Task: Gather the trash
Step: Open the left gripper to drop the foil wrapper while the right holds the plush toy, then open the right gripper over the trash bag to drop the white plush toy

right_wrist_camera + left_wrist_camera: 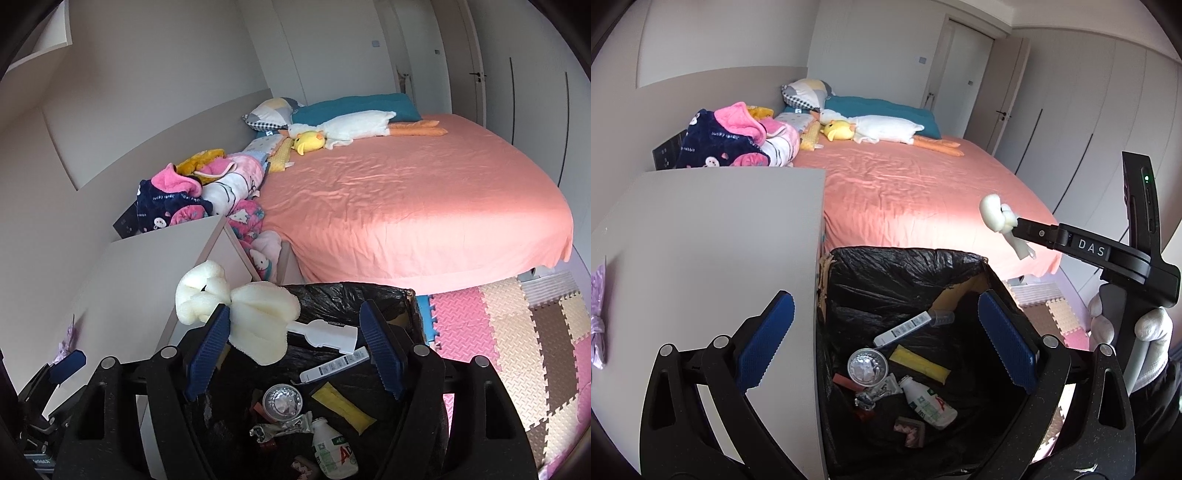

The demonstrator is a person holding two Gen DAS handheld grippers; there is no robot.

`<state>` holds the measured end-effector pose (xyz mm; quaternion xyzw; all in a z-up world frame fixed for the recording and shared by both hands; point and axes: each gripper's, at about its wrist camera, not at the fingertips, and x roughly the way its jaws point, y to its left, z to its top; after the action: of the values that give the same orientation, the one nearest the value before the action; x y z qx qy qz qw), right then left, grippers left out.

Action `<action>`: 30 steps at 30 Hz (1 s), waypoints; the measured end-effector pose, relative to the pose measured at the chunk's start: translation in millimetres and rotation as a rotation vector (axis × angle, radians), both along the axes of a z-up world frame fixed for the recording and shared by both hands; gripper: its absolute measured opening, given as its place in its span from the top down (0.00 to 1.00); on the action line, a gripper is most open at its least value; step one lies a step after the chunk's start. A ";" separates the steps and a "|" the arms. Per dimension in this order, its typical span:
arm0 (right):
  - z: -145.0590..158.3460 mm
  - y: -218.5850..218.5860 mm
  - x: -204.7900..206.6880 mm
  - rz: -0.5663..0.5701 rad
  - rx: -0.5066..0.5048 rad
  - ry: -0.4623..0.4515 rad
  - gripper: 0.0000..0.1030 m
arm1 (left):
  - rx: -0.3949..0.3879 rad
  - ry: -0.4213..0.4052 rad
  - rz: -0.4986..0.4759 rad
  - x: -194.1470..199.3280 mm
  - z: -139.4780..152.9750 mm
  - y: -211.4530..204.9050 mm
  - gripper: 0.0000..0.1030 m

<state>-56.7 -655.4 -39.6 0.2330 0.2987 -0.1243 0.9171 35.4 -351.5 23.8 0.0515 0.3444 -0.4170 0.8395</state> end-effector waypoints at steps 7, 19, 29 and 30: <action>-4.1 0.3 4.0 0.006 0.051 0.019 0.20 | 0.003 0.001 0.001 0.7 -0.5 0.0 0.06; -4.1 6.8 6.3 0.022 0.015 -0.002 0.69 | 0.011 -0.005 -0.004 -1.1 -1.4 0.2 0.06; 2.2 20.6 5.6 0.008 -0.124 -0.007 0.90 | 0.014 0.000 0.004 -0.3 -3.4 1.9 0.06; 3.0 23.1 5.0 0.013 -0.139 -0.010 0.91 | 0.014 0.000 0.004 -0.7 -3.5 1.9 0.06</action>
<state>-51.6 -632.3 -36.6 0.1675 0.2864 -0.1377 0.9333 34.7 -349.6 20.3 0.0570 0.3474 -0.4130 0.8399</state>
